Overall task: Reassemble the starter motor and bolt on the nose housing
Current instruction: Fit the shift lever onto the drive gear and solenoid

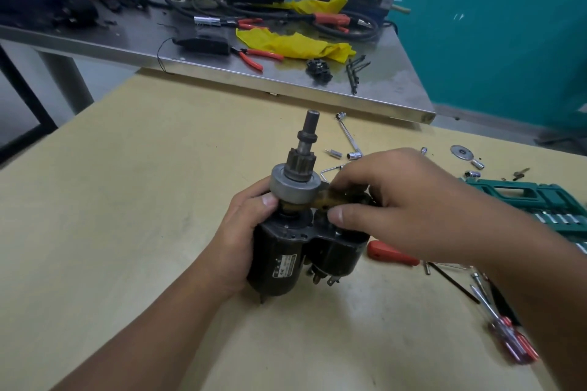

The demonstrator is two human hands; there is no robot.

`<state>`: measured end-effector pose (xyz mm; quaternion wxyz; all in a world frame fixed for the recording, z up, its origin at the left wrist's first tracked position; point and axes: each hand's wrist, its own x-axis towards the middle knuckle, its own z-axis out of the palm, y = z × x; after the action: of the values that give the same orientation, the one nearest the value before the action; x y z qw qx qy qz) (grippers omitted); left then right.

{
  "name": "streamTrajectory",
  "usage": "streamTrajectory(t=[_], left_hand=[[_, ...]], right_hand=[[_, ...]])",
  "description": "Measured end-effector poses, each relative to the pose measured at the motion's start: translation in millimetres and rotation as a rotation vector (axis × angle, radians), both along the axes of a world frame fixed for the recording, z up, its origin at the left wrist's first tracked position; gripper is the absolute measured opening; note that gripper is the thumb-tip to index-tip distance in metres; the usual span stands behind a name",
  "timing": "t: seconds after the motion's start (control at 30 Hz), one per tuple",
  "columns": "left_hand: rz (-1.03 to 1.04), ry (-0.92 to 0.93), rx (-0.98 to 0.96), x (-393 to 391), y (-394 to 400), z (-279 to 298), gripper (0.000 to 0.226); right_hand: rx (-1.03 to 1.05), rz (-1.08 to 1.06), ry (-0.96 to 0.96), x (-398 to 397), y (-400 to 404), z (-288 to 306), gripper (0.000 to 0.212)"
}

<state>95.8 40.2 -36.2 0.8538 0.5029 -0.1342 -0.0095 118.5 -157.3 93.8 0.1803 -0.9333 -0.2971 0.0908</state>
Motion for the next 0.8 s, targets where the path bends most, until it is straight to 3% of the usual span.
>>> streamTrajectory(t=[0.33, 0.43, 0.73, 0.8], left_hand=[[0.044, 0.007, -0.014, 2, -2, 1, 0.051], [0.061, 0.033, -0.002, 3, -1, -2, 0.044], [0.084, 0.023, -0.042, 6, 0, -6, 0.057], [0.089, 0.023, -0.036, 8, 2, -8, 0.050]], right_hand=[[0.268, -0.076, -0.106, -2, -2, -17, 0.012], [0.390, -0.112, -0.031, 1, -3, -16, 0.005], [0.598, -0.086, 0.145, 6, 2, -17, 0.014], [0.617, -0.071, 0.149, 8, 3, -17, 0.015]])
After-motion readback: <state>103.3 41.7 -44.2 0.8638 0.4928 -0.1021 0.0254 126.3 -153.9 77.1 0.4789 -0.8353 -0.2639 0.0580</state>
